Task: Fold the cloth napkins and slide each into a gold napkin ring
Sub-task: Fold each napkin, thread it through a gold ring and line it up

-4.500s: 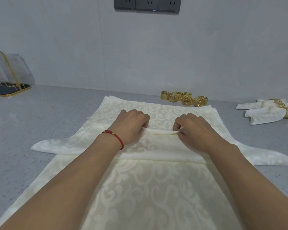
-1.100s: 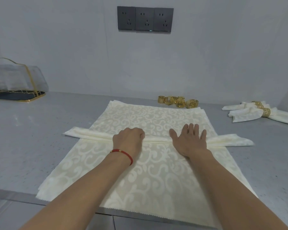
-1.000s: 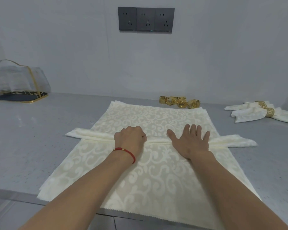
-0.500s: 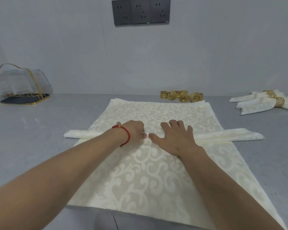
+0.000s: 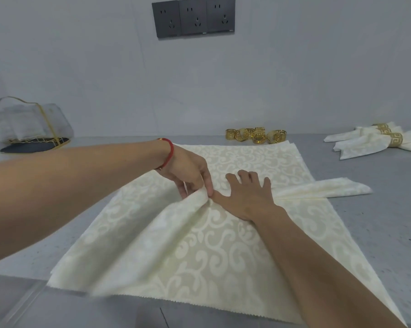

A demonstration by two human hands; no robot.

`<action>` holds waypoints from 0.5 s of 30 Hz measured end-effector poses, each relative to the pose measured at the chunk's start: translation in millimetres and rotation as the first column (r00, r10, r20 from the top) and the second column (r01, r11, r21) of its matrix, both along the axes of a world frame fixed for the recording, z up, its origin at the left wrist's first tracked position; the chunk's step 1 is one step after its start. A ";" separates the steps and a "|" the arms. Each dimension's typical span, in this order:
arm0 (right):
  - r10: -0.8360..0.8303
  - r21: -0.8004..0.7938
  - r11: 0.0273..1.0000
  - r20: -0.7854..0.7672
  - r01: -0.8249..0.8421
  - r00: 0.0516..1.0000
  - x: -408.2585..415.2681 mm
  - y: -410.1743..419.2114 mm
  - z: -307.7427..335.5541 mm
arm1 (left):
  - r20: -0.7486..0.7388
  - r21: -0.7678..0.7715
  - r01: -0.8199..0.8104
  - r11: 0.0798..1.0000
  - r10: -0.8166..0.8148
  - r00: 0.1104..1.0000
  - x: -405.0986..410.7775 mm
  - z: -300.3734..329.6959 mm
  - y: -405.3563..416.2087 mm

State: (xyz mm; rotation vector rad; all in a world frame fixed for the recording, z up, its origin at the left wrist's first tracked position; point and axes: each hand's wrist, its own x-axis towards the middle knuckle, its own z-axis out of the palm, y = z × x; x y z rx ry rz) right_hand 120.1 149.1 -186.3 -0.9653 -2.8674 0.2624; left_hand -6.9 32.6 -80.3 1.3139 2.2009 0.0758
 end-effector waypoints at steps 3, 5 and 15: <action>0.013 0.000 1.000 0.011 -0.013 1.000 0.5 2.1 -1.6 | 0.186 0.000 0.056 0.998 -0.055 0.981 -2.9 5.6 -2.1; 0.045 -0.001 0.999 0.068 -0.045 0.997 -1.5 5.9 0.3 | 0.206 0.047 0.089 0.995 -0.097 0.974 -6.1 1.2 -3.3; 0.190 -0.361 0.907 -0.110 -0.218 0.975 46.9 69.3 45.0 | -0.012 0.233 0.054 0.971 -0.053 0.999 -18.9 -29.6 2.2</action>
